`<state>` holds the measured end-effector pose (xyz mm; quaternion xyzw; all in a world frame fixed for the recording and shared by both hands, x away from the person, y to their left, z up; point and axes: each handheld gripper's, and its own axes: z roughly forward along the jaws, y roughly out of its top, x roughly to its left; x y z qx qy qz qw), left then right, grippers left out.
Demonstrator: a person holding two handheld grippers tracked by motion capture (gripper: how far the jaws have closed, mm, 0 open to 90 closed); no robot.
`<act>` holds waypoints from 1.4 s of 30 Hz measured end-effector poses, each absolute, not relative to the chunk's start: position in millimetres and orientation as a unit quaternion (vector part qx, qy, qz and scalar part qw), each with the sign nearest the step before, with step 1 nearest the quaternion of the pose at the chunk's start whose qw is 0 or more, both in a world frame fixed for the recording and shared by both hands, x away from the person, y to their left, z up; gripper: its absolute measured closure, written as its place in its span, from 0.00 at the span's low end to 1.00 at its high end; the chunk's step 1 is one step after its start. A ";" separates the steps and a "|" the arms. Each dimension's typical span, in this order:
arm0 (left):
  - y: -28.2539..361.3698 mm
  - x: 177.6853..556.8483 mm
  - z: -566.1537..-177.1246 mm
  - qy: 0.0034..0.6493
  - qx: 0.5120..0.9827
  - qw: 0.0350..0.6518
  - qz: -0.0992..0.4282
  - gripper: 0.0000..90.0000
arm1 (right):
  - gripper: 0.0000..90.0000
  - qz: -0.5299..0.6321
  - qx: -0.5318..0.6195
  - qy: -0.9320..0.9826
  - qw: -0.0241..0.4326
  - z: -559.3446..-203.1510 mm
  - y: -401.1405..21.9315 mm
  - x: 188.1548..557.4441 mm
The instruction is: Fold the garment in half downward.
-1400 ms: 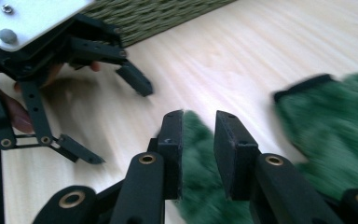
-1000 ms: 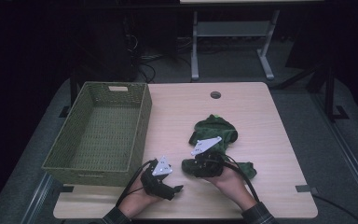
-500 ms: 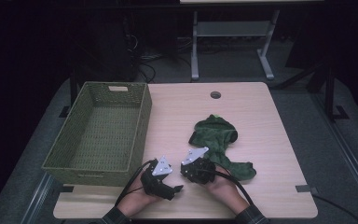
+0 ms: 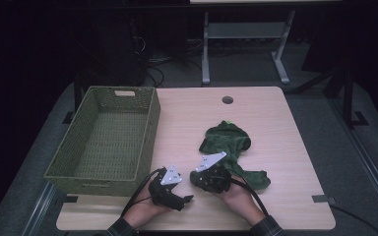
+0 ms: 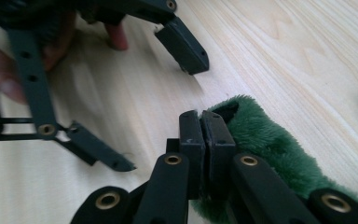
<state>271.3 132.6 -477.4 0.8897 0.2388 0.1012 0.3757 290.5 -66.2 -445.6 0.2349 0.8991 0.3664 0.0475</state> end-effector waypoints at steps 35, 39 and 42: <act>132.3 271.1 -477.6 0.240 0.889 0.378 0.101 0.14 | 0.94 0.425 0.312 0.847 0.071 -415.4 -158.2 293.6; 132.3 271.1 -477.6 0.240 0.889 0.378 0.101 0.14 | 0.92 0.413 0.327 0.846 0.077 -417.1 -169.0 294.1; 131.9 270.7 -477.8 0.243 0.887 0.380 0.099 0.14 | 0.90 0.411 0.336 0.844 0.079 -418.0 -176.7 293.2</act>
